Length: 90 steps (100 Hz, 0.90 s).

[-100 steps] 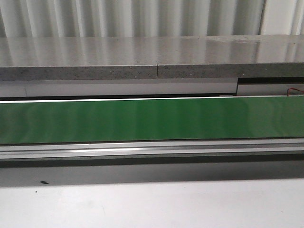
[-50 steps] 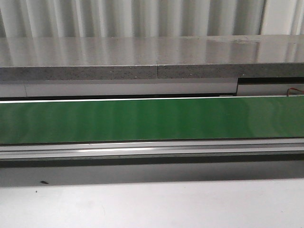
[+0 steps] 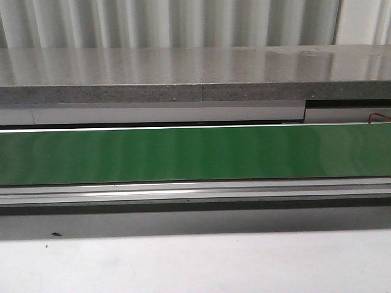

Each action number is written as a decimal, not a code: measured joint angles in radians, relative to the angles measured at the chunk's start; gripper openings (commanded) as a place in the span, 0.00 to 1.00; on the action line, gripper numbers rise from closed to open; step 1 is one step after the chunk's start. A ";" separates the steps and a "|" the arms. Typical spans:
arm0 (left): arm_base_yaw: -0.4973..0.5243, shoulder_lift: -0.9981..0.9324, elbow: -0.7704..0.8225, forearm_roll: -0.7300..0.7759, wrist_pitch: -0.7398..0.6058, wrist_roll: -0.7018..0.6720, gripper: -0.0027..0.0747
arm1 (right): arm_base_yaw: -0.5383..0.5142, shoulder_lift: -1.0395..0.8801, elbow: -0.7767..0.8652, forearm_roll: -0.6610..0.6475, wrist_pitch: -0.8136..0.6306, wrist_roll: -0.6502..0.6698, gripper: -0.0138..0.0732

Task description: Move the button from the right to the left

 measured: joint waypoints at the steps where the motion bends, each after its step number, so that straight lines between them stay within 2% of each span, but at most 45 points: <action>1: 0.000 -0.008 0.010 0.000 -0.003 0.000 0.01 | 0.000 0.000 0.000 0.000 0.000 0.000 0.10; 44: 0.000 -0.487 0.255 -0.002 -0.048 0.000 0.01 | 0.000 0.000 0.000 0.000 0.000 0.000 0.10; 90: 0.000 -0.801 0.399 -0.007 -0.068 0.000 0.01 | 0.000 0.000 0.000 0.000 0.000 0.000 0.10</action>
